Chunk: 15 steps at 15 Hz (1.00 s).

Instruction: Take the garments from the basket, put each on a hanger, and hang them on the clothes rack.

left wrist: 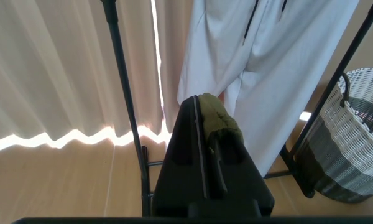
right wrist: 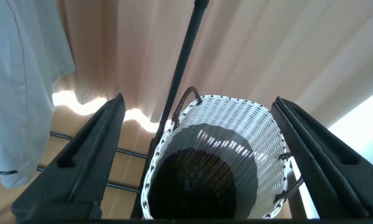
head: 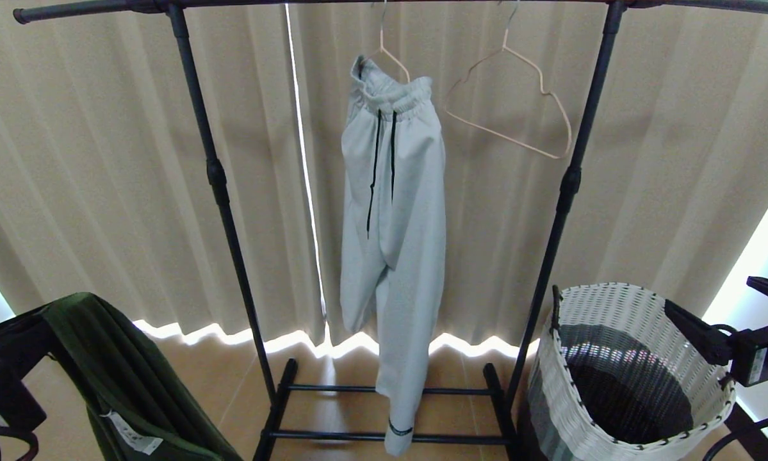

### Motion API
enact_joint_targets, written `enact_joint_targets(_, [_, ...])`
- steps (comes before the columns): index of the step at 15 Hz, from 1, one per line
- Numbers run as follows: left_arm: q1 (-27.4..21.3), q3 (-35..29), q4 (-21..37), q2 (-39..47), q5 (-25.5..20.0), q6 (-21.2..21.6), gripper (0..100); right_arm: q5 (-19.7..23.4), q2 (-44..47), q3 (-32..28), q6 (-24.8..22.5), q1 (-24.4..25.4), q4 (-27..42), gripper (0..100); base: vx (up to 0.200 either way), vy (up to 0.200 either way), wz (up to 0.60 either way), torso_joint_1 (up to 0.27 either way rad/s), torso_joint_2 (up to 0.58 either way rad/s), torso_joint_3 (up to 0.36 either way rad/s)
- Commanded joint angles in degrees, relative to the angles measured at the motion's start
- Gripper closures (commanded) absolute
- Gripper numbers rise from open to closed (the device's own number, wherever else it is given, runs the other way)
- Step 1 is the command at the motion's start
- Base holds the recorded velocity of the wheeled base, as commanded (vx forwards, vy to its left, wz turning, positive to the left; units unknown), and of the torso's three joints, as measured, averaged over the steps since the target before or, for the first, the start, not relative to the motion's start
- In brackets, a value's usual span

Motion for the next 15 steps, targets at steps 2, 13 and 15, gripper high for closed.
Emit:
enact_joint_targets(2, [0.0, 0.0, 0.0, -0.2, 0.0, 0.0, 100, 0.0, -0.1, -0.1, 0.0, 0.0, 0.0, 0, 0.000, 0.000, 0.00, 0.011, -0.09, -0.084])
enact_joint_targets(13, [0.0, 0.0, 0.1, -0.1, 0.0, 0.0, 100, 0.0, 0.1, -0.3, 0.0, 0.0, -0.1, 0, 0.000, 0.000, 0.00, 0.118, -0.42, -0.309])
enact_joint_targets(15, [0.0, 0.1, 0.0, -0.1, 0.0, 0.0, 100, 0.0, 0.0, -0.3, -0.1, 0.0, -0.1, 0, 0.000, 0.000, 0.00, 0.176, -0.47, -0.295])
